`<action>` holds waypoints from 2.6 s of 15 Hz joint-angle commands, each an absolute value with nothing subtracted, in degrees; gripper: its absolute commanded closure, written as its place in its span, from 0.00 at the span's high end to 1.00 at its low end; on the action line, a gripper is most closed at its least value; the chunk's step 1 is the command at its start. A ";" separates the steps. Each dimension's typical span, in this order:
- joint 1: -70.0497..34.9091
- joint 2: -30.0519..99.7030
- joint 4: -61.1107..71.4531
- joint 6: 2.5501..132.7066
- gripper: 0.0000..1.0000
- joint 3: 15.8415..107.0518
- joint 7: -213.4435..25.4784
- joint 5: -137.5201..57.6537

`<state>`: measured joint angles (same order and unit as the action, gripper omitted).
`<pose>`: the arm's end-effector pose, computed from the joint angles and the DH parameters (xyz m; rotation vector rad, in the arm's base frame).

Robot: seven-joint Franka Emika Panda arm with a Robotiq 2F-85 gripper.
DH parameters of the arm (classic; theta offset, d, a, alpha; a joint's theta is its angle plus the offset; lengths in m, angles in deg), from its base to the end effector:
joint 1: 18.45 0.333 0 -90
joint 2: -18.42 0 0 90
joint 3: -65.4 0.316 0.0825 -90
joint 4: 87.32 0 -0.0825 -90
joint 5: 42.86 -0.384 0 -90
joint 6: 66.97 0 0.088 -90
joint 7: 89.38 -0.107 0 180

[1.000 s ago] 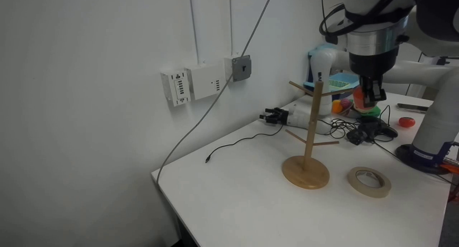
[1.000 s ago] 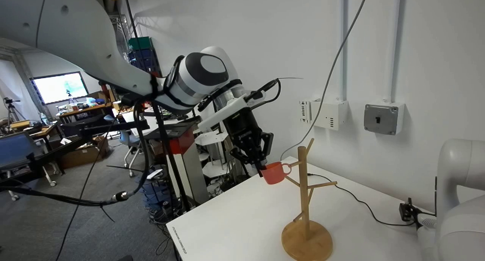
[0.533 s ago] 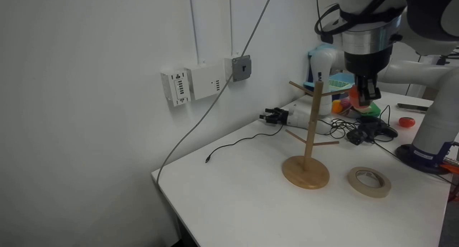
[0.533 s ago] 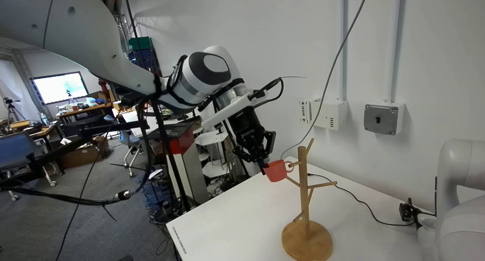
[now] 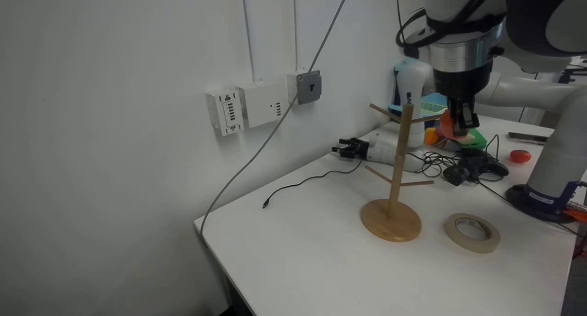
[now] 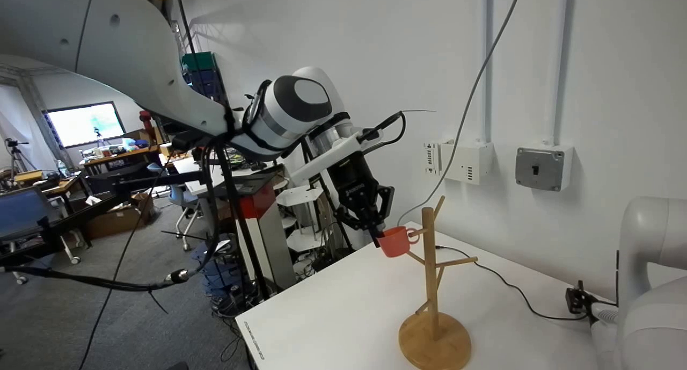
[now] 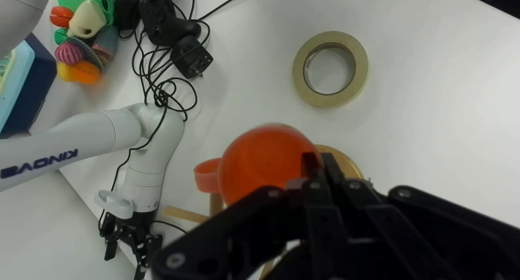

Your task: Hang the orange cup on the wooden rack on the table

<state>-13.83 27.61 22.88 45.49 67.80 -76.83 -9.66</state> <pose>0.5867 0.0354 0.4075 2.5103 0.7777 -0.1896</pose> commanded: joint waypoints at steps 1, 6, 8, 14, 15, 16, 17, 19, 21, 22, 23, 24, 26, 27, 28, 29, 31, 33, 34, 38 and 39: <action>-13.81 29.05 20.05 42.31 0.01 68.18 -74.73 -9.93; -13.63 29.54 19.83 42.32 0.01 68.30 -74.51 -9.89; -13.58 29.62 19.82 42.29 0.01 68.33 -74.38 -9.86; -13.55 29.79 19.79 42.20 0.44 68.24 -74.56 -9.47; -13.56 29.83 19.78 42.23 0.51 68.24 -74.53 -9.52; -13.56 29.89 19.73 42.20 0.60 68.25 -74.50 -9.57; -13.55 29.95 19.67 42.17 0.66 68.26 -74.49 -9.62; -13.55 29.99 19.61 42.18 0.82 68.27 -74.43 -9.69; -13.58 29.93 19.65 42.19 0.97 68.29 -74.37 -9.90; -13.63 29.76 19.72 42.06 1.00 68.30 -74.34 -10.21; -13.64 29.59 19.73 41.84 1.00 68.31 -74.40 -10.45; -13.68 29.29 19.87 41.61 1.00 68.30 -74.71 -10.80; -13.75 28.60 20.38 41.24 1.00 68.28 -75.13 -10.94; -13.77 28.24 20.61 41.11 1.00 68.27 -75.47 -11.02; -13.85 27.75 20.89 41.02 1.00 68.26 -75.68 -11.41; -13.92 27.33 21.11 41.04 1.00 68.26 -75.81 -11.81; -14.07 26.06 21.85 41.68 1.00 68.20 -76.42 -12.64; -14.41 24.17 22.80 42.35 1.00 67.93 -77.03 -13.80; -14.52 23.33 23.31 42.88 1.00 67.79 -77.77 -14.32; -14.99 20.31 25.36 44.96 1.00 67.33 -82.09 -16.66; -15.13 19.70 25.82 45.21 1.00 67.27 -82.83 -17.47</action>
<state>-14.17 23.21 22.73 43.31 67.45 -80.79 -15.06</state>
